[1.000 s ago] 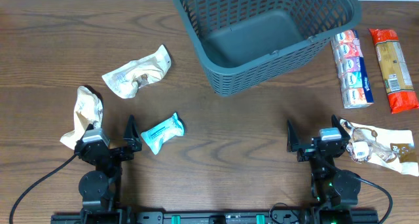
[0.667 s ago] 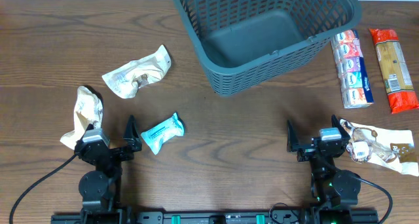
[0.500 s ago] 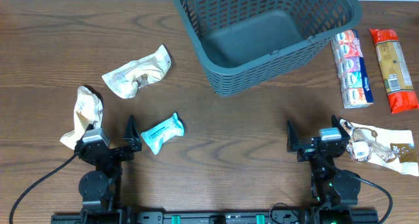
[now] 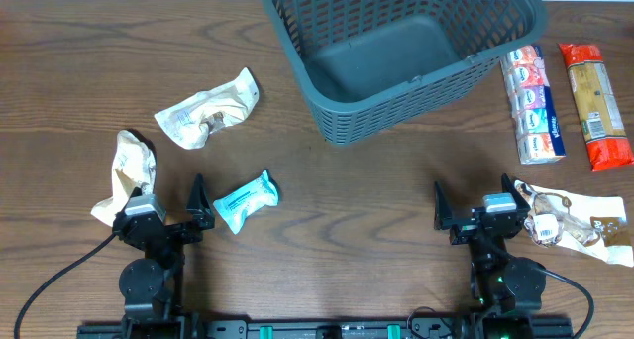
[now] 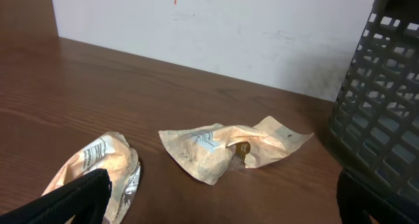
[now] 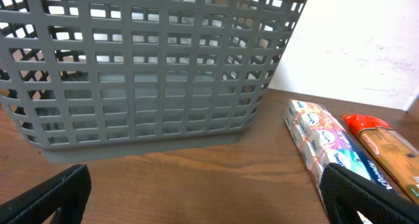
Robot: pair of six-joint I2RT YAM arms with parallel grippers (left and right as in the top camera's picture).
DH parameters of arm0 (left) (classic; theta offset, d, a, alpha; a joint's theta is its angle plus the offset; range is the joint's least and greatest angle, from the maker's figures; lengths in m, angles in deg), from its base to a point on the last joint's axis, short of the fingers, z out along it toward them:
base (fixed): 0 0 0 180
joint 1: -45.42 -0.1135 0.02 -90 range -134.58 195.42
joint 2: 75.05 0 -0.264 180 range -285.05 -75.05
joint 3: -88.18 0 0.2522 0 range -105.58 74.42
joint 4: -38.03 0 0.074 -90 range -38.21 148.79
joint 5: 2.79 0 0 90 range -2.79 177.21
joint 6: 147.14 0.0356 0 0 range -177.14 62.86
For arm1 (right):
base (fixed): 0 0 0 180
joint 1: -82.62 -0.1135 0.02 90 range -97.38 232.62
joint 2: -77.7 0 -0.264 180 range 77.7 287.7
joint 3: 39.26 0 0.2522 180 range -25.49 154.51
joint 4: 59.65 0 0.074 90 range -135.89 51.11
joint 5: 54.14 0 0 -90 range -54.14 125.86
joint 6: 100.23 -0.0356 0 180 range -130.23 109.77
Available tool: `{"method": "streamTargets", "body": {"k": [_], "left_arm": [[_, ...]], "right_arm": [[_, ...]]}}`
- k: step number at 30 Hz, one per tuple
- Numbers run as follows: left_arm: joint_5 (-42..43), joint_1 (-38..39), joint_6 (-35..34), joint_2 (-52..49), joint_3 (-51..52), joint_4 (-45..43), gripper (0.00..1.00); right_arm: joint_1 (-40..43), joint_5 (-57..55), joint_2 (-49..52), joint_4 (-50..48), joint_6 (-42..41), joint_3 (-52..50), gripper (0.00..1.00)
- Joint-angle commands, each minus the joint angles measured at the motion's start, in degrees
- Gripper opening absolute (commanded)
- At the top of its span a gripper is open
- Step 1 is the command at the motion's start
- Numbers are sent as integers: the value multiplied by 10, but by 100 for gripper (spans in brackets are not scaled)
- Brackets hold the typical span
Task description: Pack container
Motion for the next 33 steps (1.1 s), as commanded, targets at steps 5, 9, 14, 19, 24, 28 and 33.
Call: {"method": "streamTargets", "body": {"k": [5, 9, 14, 19, 24, 28, 33], "left_arm": [[2, 3, 5, 3, 15, 17, 99], [1, 3, 5, 3, 15, 17, 99], [2, 3, 5, 3, 15, 17, 99], [2, 3, 5, 3, 15, 17, 99], [1, 3, 5, 3, 15, 17, 99], [1, 3, 5, 3, 15, 9, 98], [109, 3, -30, 3, 13, -17, 99]], "right_arm": [[3, -5, -4, 3, 2, -1, 99], [3, -5, -4, 3, 2, -1, 99], [3, -5, -4, 3, 2, -1, 99], [3, -5, -4, 2, 2, -1, 99], [3, -6, -4, 1, -2, -1, 99], [3, 5, -4, 0, -34, -1, 99], [3, 59, -4, -2, -82, 13, 99]]}}
